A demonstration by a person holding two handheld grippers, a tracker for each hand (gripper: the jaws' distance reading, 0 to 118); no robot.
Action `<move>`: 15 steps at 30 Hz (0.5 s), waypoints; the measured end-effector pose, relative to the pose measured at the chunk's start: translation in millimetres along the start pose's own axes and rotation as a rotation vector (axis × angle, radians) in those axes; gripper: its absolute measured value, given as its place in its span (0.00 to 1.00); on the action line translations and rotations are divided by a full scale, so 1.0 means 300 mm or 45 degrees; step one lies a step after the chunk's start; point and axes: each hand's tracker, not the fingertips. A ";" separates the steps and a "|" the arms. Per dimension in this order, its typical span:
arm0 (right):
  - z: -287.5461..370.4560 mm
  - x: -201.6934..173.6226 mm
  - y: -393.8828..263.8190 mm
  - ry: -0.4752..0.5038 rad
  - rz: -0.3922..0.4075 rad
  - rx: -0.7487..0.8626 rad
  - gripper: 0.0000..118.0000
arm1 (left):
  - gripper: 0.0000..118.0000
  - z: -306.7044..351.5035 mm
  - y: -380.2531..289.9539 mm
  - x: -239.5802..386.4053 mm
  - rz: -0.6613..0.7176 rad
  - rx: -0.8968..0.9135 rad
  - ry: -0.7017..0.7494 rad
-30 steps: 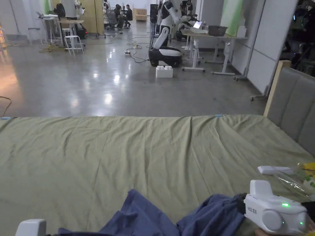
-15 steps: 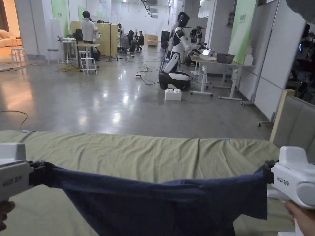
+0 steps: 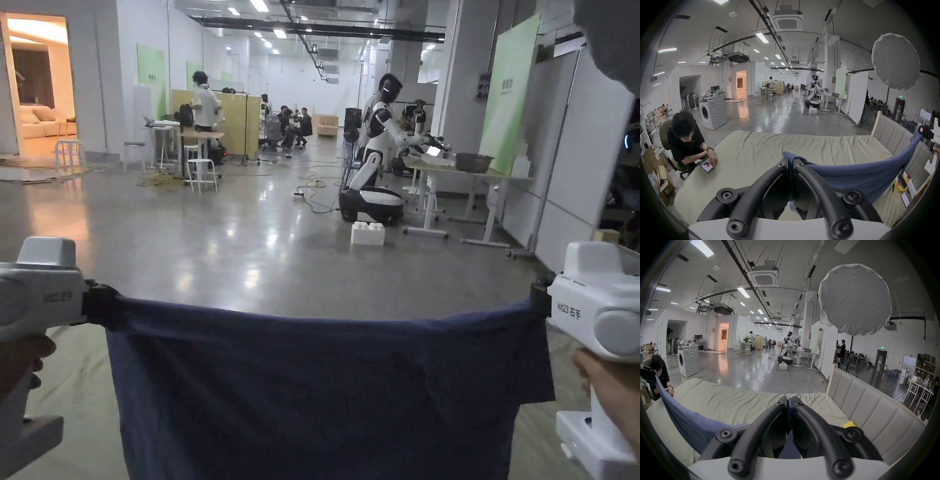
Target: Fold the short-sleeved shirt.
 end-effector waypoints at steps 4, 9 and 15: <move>-0.075 -0.007 0.118 -0.030 0.031 0.047 0.04 | 0.04 -0.036 0.138 -0.015 -0.020 0.052 0.027; -0.117 -0.042 0.249 -0.054 0.082 0.120 0.04 | 0.04 -0.084 0.287 -0.002 -0.048 0.110 0.071; -0.152 -0.053 0.334 -0.089 0.073 0.159 0.04 | 0.04 -0.138 0.386 0.005 -0.054 0.149 0.093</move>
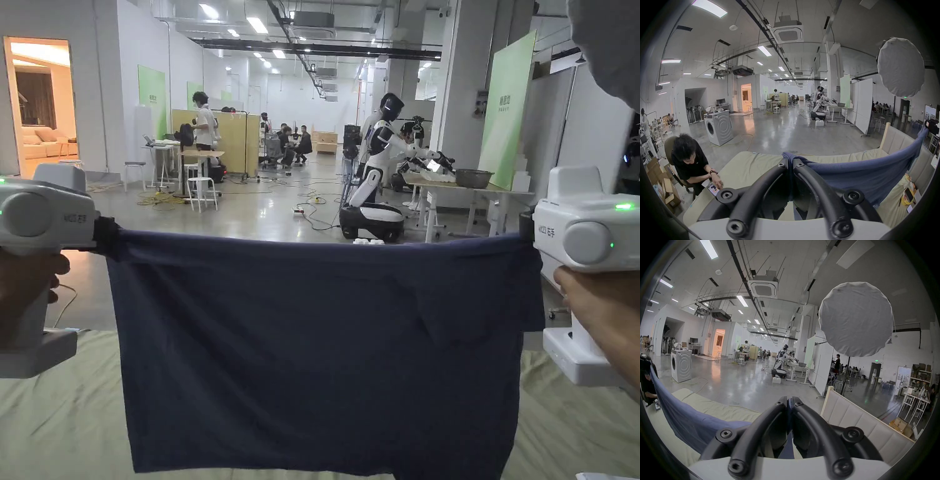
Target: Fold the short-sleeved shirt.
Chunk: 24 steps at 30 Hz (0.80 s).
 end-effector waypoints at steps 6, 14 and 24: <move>-0.004 -0.022 -0.075 0.004 0.034 -0.032 0.04 | 0.04 -0.014 -0.056 0.016 -0.020 0.008 0.016; 0.014 -0.037 -0.378 0.066 0.060 -0.195 0.04 | 0.04 0.013 -0.363 0.000 -0.096 -0.099 -0.052; 0.250 -0.024 -0.709 0.164 0.015 -0.347 0.04 | 0.04 0.090 -0.615 -0.024 -0.084 -0.185 -0.112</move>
